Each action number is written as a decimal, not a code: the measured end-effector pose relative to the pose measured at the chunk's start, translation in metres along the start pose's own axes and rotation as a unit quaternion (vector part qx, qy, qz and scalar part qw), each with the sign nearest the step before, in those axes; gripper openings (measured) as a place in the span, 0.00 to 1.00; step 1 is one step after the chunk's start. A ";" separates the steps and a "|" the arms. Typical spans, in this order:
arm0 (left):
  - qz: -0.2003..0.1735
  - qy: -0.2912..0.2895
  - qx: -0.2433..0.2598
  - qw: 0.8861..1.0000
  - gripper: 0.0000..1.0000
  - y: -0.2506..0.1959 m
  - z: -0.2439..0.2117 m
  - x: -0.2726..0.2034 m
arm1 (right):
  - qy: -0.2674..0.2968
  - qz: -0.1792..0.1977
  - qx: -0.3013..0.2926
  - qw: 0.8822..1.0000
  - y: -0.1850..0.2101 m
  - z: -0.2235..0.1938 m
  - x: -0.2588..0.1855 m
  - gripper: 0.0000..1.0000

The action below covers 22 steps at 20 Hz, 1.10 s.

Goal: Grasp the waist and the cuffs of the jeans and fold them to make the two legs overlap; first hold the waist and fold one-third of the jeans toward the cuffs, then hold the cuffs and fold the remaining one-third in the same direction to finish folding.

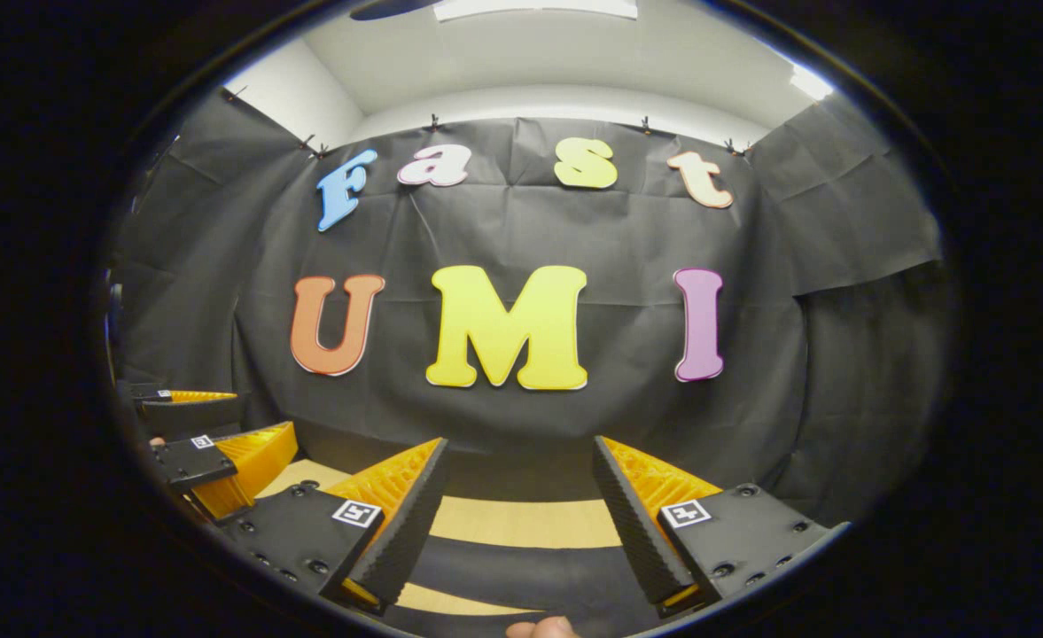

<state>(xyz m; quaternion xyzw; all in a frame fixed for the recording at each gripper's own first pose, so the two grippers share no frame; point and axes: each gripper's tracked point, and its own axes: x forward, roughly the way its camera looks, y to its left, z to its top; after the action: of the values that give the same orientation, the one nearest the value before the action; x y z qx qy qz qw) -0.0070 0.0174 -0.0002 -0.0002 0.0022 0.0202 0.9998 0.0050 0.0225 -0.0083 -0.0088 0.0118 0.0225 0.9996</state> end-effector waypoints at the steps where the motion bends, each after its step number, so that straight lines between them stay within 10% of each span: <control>1: 0.001 0.000 0.002 1.000 0.98 0.001 0.000 0.000 | 0.001 0.001 -0.001 1.000 0.001 -0.001 0.001 0.98; 14: 0.020 0.016 -0.004 1.000 0.98 0.015 -0.010 -0.006 | 0.014 0.000 -0.001 1.000 0.000 -0.009 0.000 0.99; 17: 0.029 0.083 -0.086 0.992 0.99 0.032 -0.050 -0.019 | 0.055 0.002 0.016 0.998 -0.016 -0.031 -0.002 0.98; 20: 0.083 0.203 -0.216 0.951 1.00 0.071 -0.121 -0.071 | 0.117 -0.025 0.033 0.992 -0.063 -0.066 -0.008 0.99; 22: 0.144 0.282 -0.336 0.887 0.99 0.095 -0.169 -0.115 | 0.152 -0.053 0.032 0.986 -0.103 -0.091 -0.014 0.99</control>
<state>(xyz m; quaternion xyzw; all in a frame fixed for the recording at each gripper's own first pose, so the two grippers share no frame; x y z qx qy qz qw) -0.1267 0.1074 -0.1683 -0.3414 0.2769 0.1622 0.8834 -0.0064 -0.0828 -0.0971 0.0192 0.1641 -0.0327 0.9857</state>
